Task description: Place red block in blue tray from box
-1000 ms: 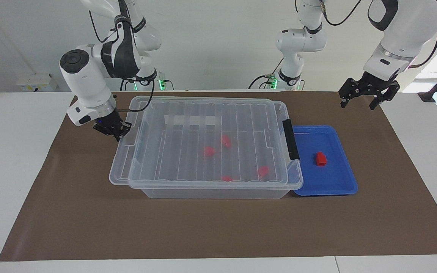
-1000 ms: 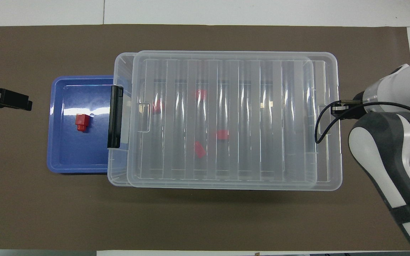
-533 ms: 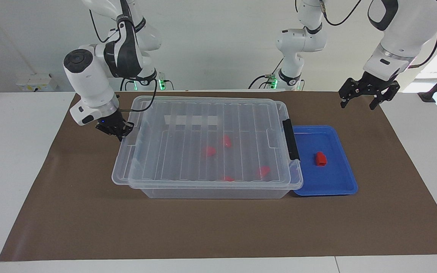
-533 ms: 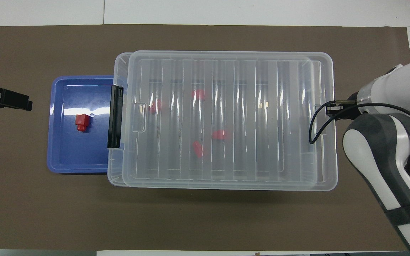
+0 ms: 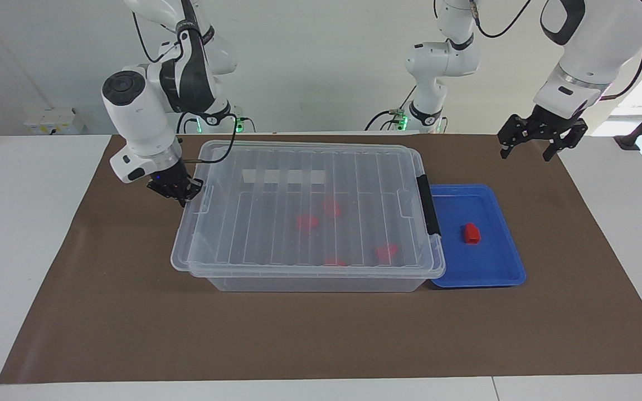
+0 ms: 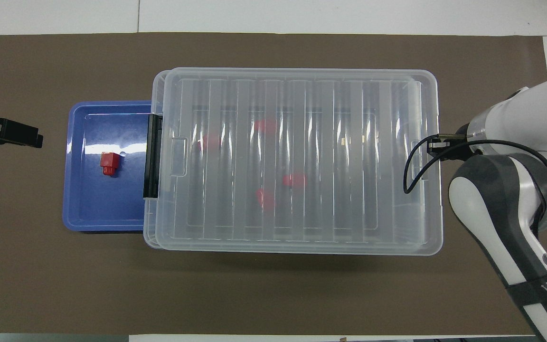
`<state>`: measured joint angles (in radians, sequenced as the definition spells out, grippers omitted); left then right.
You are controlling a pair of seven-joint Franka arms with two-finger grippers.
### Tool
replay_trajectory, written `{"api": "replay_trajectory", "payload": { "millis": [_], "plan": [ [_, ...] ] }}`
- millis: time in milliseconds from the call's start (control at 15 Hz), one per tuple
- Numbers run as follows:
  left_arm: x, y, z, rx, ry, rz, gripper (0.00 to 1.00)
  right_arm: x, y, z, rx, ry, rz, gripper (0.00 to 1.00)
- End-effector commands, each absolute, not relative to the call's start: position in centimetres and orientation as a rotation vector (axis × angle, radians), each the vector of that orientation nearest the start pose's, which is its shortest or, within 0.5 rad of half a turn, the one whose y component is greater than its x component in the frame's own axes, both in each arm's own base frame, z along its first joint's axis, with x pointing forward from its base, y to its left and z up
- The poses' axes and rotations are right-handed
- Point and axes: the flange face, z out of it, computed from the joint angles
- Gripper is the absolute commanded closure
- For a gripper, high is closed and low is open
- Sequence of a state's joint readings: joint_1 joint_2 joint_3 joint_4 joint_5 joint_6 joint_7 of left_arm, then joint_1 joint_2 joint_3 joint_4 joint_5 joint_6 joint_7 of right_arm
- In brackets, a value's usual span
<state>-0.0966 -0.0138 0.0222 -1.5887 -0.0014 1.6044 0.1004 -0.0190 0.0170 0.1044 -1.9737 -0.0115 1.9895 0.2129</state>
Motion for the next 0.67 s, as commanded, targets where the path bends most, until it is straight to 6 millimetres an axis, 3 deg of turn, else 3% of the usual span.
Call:
{"api": "replay_trajectory", "payload": {
  "millis": [0,600],
  "plan": [
    [55.06,-3.98,62.72,-3.132,0.267,-0.029,0.00,55.37,5.31,45.80,-3.125,0.220,-0.027,1.00],
    [55.06,-3.98,62.72,-3.132,0.267,-0.029,0.00,55.41,5.75,45.83,-3.122,0.239,-0.041,1.00]
  ]
}}
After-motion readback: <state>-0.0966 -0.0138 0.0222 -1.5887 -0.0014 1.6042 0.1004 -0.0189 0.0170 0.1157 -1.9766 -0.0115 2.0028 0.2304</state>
